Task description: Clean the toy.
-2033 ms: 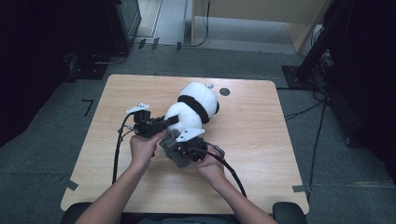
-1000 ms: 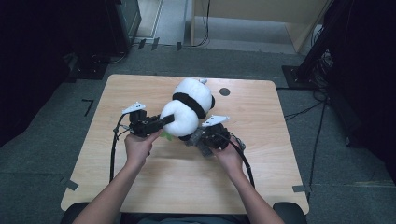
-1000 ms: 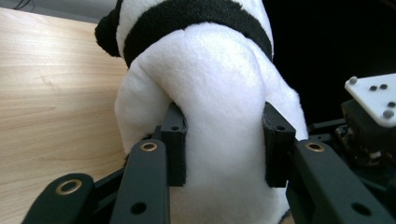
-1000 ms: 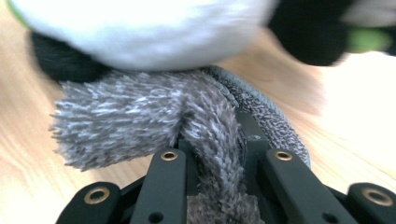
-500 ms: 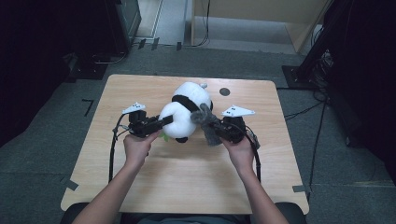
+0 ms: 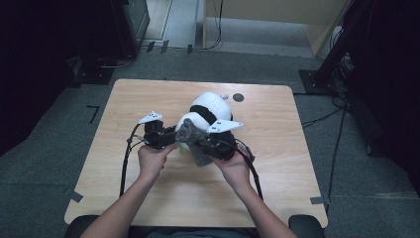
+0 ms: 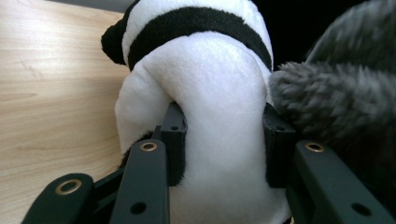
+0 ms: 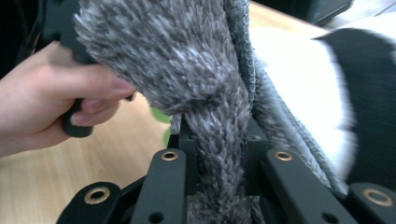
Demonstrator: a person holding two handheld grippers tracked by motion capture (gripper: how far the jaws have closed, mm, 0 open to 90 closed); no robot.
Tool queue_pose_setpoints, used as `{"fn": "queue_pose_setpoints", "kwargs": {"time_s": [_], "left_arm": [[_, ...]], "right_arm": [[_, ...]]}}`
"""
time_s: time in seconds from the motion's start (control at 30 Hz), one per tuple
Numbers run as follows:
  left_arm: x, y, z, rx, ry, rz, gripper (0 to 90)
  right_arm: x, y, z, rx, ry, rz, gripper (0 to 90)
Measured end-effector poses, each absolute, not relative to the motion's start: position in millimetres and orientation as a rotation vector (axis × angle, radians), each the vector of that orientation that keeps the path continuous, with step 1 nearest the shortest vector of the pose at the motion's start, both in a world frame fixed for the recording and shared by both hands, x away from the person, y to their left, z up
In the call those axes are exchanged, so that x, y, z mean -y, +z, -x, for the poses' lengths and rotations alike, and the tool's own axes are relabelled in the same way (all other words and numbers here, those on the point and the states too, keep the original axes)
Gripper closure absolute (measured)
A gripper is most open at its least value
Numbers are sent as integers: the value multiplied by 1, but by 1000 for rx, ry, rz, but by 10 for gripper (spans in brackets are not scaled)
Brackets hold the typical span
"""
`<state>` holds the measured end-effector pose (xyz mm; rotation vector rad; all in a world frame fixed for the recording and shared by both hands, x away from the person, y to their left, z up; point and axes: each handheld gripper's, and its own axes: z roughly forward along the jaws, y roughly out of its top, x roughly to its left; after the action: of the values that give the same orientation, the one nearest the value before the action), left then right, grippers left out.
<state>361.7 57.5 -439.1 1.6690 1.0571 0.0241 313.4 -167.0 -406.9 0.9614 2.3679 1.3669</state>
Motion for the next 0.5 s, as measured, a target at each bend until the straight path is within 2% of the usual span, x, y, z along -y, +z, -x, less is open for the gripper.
{"fn": "queue_pose_setpoints", "kwargs": {"time_s": [0.5], "left_arm": [[-60, -440, -365, -1107, -1, -1660, 622]], "right_arm": [[144, -434, -305, -2385, 1316, -851, 779]]}}
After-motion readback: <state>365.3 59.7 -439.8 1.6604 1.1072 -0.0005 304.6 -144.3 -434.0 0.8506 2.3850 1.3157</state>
